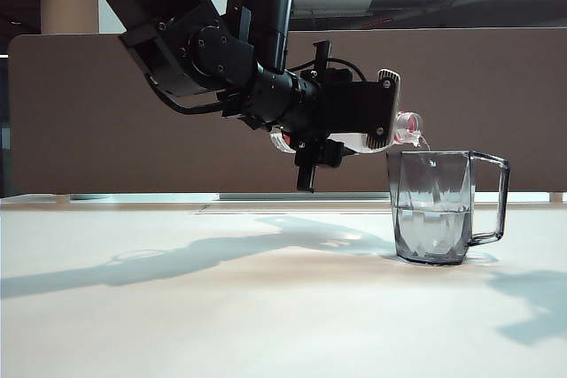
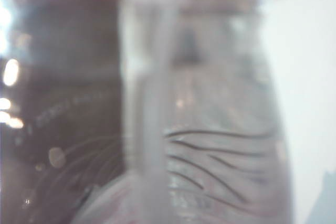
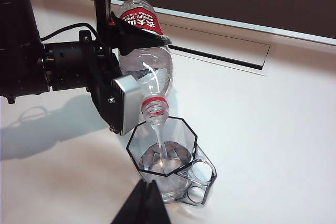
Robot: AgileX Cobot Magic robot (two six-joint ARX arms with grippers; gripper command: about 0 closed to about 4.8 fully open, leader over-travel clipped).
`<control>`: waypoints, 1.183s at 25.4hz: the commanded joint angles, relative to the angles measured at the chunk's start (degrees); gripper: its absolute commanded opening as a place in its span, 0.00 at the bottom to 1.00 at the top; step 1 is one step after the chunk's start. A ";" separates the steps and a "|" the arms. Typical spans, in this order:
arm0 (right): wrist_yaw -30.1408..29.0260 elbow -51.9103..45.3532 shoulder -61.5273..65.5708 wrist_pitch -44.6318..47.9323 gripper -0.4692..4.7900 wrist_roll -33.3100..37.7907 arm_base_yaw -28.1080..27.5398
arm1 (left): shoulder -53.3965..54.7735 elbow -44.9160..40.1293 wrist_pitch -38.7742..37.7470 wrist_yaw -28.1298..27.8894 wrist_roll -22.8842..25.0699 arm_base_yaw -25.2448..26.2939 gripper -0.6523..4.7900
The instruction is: Pick up the mineral water bottle with the left hand on the table and pour water into the mug until it's half full.
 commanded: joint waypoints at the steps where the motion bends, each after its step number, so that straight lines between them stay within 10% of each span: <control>1: -0.09 0.37 -0.20 0.94 0.07 -0.20 -0.02 | -0.72 0.68 2.43 0.22 0.20 -0.04 0.51; 30: -0.09 0.37 -0.20 0.94 0.07 -0.20 0.00 | -0.79 0.57 0.35 0.26 -19.28 -0.04 0.51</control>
